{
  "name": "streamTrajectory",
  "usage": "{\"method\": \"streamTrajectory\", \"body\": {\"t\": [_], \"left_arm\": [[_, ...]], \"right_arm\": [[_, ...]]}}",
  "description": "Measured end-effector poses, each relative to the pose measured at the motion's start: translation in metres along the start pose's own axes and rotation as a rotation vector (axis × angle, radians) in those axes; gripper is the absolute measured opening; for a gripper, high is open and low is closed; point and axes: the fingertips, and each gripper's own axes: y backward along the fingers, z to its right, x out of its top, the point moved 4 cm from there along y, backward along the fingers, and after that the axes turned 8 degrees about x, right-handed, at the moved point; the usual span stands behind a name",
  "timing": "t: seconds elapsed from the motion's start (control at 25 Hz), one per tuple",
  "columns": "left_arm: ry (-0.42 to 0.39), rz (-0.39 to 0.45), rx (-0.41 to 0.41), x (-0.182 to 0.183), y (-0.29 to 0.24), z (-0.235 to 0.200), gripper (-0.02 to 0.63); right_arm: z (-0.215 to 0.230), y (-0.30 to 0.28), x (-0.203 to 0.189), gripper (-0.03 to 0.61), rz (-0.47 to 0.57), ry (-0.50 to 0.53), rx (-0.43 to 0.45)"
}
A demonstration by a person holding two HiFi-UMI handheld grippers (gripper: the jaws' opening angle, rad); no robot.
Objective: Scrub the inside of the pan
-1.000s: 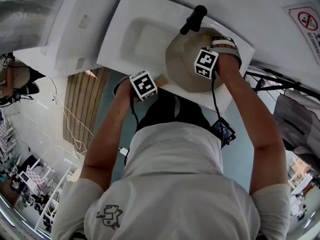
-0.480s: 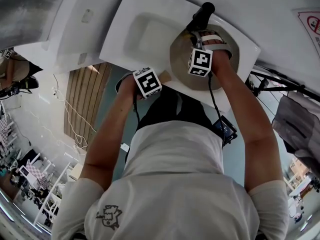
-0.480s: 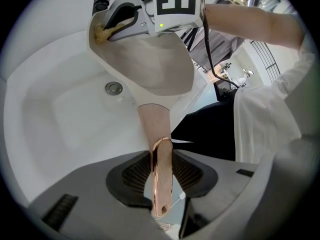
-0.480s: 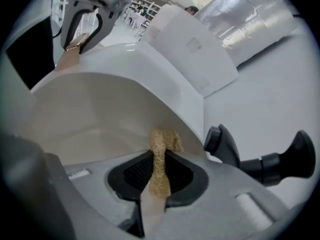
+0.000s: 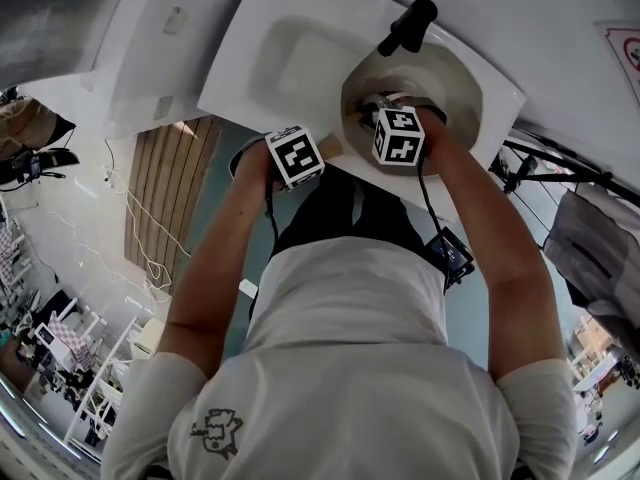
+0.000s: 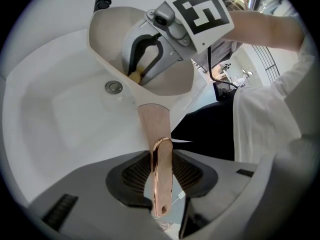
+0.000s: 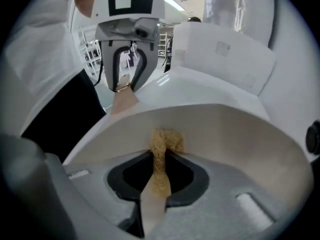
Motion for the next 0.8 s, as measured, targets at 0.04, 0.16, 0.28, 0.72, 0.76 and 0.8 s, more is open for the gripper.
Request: {"method": "streamTrajectory", "body": {"t": [0.04, 0.16, 0.28, 0.72, 0.76, 0.8], "left_arm": [[0.011, -0.013, -0.02, -0.002, -0.001, 0.002, 0.135], [0.028, -0.035, -0.059, -0.004, -0.002, 0.009, 0.135], [0.034, -0.046, -0.067, -0.006, -0.003, 0.009, 0.135], [0.039, -0.034, -0.071, -0.007, -0.003, 0.008, 0.135], [0.039, -0.032, -0.07, -0.006, -0.003, 0.008, 0.135], [0.038, -0.029, -0.068, -0.005, -0.002, 0.008, 0.135]], "right_arm": [[-0.008, -0.001, -0.001, 0.069, 0.013, -0.035, 0.062], [-0.034, -0.002, -0.008, 0.071, 0.017, -0.122, 0.219], [-0.059, -0.001, -0.025, 0.071, -0.052, -0.186, 0.362], [-0.075, 0.021, -0.121, 0.069, -0.566, -0.231, 0.38], [-0.07, 0.024, -0.129, 0.069, -0.612, -0.227, 0.347], [-0.065, 0.026, -0.136, 0.071, -0.651, -0.225, 0.312]]}}
